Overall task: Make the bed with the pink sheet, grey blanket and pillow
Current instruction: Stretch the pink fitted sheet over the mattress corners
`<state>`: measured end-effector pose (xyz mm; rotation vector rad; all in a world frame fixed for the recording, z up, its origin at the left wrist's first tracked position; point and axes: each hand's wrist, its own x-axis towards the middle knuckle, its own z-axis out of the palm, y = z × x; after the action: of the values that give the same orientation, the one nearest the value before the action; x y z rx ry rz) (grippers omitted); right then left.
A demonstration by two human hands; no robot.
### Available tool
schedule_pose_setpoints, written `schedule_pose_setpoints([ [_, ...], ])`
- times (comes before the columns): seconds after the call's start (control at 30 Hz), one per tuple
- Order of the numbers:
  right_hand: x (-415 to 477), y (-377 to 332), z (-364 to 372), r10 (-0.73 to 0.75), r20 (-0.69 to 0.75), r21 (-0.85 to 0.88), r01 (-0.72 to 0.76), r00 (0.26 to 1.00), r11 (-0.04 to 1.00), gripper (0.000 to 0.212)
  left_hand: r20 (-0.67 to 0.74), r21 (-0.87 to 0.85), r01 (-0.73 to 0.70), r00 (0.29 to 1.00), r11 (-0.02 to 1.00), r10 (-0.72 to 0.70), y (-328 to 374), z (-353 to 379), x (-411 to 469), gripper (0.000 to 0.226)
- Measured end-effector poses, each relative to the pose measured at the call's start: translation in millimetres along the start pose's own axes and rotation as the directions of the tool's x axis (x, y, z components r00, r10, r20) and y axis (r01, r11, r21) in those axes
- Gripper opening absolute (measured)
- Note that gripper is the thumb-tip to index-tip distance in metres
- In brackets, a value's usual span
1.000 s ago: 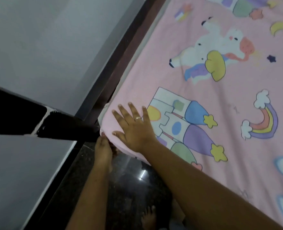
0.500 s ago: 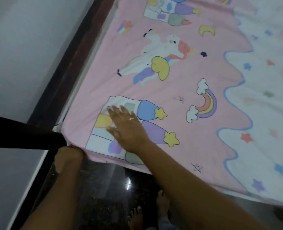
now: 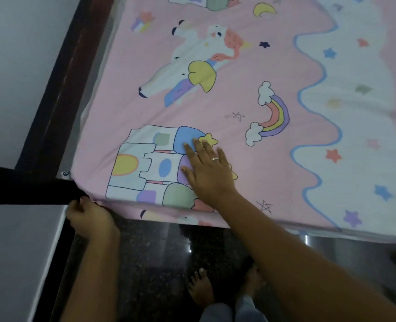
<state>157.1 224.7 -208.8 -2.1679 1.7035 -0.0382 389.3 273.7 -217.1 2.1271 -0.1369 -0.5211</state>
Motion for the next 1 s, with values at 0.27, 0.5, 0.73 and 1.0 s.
schedule_pose_setpoints([
  [0.27, 1, 3, -24, -0.119, -0.094, 0.397, 0.147, 0.988, 0.906, 0.056, 0.652, 0.133, -0.909, 0.381, 0.396, 0.655, 30, 55, -127, 0.049],
  [0.5, -61, 134, -23, 0.511, -0.16, -0.044, -0.523, 0.844, 0.851, 0.069, 0.793, 0.275, -0.953, 0.3, 0.127, 0.531, -2, 86, -157, 0.053],
  [0.73, -42, 33, -21, -0.081, 0.071, 0.26, 0.06, 0.994, 0.964, 0.048, 0.706, 0.415, -0.865, 0.503, 0.283, 0.498, 8, 79, -153, 0.043],
  [1.0, -64, 152, -39, 0.114, -0.064, 0.047, -0.111, 0.991, 0.993, 0.054, 0.785, 0.294, -0.95, 0.302, 0.103, 0.54, 13, 105, -229, 0.056],
])
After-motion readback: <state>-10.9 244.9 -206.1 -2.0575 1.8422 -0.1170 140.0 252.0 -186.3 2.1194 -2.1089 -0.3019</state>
